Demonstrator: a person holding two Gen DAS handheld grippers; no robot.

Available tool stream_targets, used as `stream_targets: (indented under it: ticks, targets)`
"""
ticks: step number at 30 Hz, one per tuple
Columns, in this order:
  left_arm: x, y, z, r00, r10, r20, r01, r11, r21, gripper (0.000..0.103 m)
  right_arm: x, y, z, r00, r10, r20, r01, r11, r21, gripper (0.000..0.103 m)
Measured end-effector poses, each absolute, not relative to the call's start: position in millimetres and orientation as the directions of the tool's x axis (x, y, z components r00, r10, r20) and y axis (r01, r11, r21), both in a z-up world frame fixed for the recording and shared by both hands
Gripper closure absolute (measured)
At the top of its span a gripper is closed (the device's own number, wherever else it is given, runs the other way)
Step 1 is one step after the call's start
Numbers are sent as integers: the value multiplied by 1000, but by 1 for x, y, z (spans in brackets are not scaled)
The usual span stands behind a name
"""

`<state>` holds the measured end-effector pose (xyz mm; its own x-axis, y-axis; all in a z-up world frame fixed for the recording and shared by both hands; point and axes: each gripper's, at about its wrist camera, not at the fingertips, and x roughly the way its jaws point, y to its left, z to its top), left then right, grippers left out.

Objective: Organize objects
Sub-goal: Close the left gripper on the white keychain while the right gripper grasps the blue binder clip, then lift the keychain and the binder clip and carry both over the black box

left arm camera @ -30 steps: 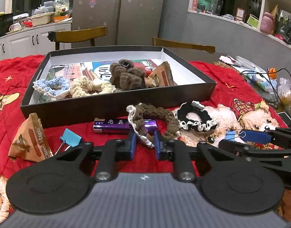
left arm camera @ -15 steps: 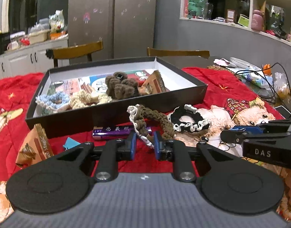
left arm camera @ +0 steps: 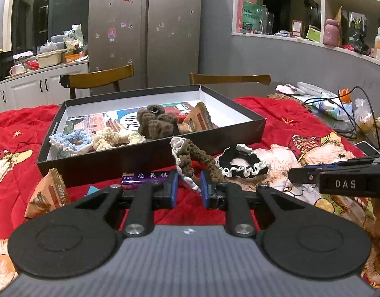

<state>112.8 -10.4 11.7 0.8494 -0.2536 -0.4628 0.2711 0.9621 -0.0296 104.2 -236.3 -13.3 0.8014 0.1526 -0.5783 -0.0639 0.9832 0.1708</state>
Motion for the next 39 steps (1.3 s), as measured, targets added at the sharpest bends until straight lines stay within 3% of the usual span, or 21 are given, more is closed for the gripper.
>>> stream_targets:
  ticks: [9, 22, 39]
  targets:
    - [108, -9, 15, 867, -241, -436, 258, 966, -22, 83, 104, -242, -11, 804, 220, -553, -106, 967, 230, 74]
    - [113, 13, 35, 837, -316, -446, 269, 949, -167, 84, 99, -244, 1, 836, 295, -463, -166, 940, 299, 74]
    - [100, 17, 64, 885, -260, -386, 231, 965, -122, 84, 108, -207, 55, 829, 383, -408, -274, 913, 301, 74]
